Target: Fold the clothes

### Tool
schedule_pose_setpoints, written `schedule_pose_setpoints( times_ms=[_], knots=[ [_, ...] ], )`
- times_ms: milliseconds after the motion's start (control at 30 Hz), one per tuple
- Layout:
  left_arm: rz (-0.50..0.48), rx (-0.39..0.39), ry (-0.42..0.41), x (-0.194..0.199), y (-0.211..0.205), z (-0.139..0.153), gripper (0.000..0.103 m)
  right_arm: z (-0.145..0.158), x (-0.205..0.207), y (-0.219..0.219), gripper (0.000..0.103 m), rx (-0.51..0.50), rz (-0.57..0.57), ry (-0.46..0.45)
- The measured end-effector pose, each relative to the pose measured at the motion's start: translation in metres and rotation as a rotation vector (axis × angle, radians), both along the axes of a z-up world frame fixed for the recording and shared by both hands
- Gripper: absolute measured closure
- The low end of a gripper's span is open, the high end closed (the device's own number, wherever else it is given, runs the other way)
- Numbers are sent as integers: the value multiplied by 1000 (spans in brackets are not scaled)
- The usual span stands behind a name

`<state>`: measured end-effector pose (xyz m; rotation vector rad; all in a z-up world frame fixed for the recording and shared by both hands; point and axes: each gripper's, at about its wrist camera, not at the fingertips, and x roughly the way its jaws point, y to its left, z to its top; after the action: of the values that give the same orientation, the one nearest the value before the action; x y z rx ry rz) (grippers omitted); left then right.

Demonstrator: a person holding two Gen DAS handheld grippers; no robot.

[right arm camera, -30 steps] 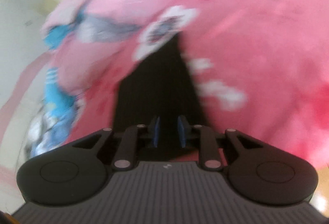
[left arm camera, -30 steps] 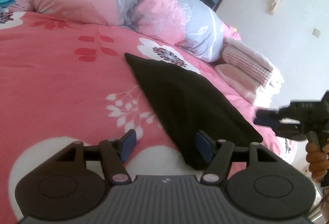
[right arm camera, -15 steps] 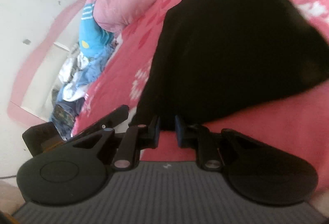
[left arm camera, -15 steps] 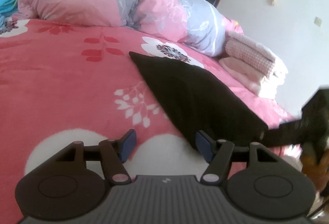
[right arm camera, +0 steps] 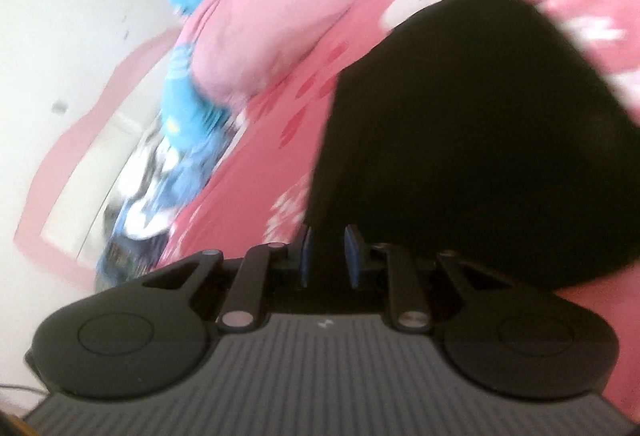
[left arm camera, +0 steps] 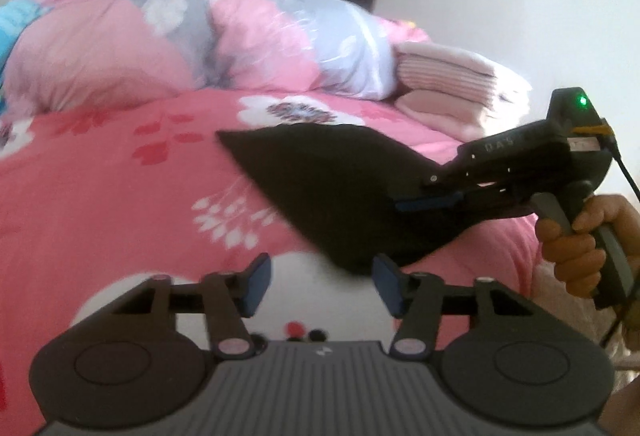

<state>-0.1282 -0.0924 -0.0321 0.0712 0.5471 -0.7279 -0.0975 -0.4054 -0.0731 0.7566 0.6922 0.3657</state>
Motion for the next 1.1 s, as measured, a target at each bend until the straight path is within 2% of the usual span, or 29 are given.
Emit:
schedule_pose_setpoints(
  times_ms=[200, 367, 500, 667, 867, 1100],
  knots=[
    [-40, 141, -123, -13, -31, -1, 79, -14, -19, -30, 88, 42, -107, -50],
    [-55, 213, -181, -19, -44, -4, 86, -26, -22, -36, 88, 86, -119, -82],
    [-51, 257, -209, -21, -49, -8, 98, -30, -23, -39, 88, 108, -120, -102],
    [-59, 276, -244, -32, -50, -1, 101, -32, -24, -41, 88, 131, -122, -110],
    [-67, 279, -195, -33, -47, -3, 101, -33, -26, -42, 88, 138, -123, -113],
    [-61, 232, -116, -25, -38, -10, 101, -28, -26, -39, 88, 109, -116, -103]
  ],
)
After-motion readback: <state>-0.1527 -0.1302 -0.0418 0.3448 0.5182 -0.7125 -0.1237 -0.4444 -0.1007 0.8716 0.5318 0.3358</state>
